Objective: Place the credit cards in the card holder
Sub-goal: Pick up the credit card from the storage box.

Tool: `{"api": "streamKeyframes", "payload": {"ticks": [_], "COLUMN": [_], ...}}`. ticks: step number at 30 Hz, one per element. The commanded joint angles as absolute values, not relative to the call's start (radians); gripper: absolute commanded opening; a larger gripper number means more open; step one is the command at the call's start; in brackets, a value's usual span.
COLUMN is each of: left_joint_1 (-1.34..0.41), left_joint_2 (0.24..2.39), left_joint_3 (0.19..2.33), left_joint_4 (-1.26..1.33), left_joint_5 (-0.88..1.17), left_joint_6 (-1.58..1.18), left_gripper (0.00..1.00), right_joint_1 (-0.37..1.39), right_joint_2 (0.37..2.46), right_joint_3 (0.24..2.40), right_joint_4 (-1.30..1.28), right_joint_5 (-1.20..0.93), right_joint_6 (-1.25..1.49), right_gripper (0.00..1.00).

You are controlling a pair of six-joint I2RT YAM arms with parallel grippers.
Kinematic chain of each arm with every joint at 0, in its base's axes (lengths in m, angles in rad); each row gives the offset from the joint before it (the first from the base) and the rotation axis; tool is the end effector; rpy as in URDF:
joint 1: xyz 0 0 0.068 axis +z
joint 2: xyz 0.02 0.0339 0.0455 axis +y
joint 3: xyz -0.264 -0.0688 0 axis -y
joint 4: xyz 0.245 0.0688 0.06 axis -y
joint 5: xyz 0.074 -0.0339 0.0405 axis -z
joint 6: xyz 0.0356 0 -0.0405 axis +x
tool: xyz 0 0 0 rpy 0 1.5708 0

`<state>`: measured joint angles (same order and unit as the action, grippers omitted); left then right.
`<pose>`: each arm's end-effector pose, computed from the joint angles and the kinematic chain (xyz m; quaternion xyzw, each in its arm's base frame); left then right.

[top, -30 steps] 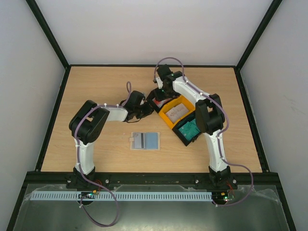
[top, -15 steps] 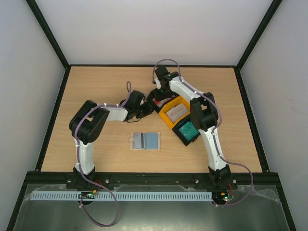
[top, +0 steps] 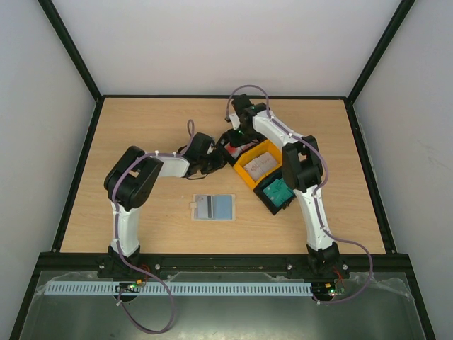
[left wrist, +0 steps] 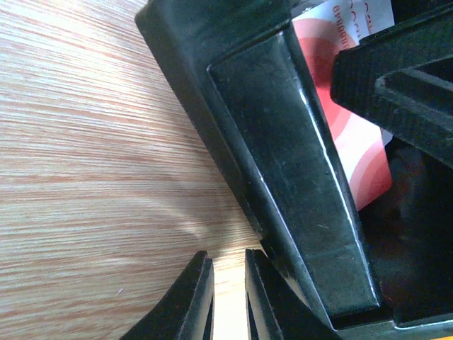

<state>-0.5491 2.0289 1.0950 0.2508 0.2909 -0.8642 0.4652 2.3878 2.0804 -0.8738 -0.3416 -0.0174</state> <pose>0.3483 -0.2251 0.1208 -0.0787 0.8923 -0.3754 0.2382 0.4460 0.2372 0.1778 -0.2630 0.9309 0.2049 0.1490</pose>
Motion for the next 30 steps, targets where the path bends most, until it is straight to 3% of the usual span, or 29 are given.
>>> {"api": "streamKeyframes", "payload": {"ticks": [1, 20, 25, 30], "left_joint_1": [-0.552, -0.551, -0.551, -0.552], "left_joint_2": [2.049, 2.049, 2.032, 2.013], "left_joint_3": [1.136, 1.133, 1.121, 1.114], "left_joint_4": [0.281, 0.281, 0.281, 0.278], "left_joint_5": [0.304, 0.303, 0.296, 0.293], "left_joint_6": [-0.862, -0.861, -0.855, -0.849], "left_gripper": [0.16, 0.16, 0.17, 0.2], "right_joint_1": [0.485, 0.489, 0.488, 0.488], "right_joint_2": [2.314, 2.24, 2.24, 2.175], "right_joint_3": [2.073, 1.918, 1.926, 1.927], "right_joint_4": [-0.935, -0.913, -0.859, -0.804], "right_joint_5": [-0.432, -0.41, -0.375, -0.317], "right_joint_6": [-0.029, -0.062, -0.005, 0.052], "right_gripper": [0.22, 0.21, 0.04, 0.02]}}
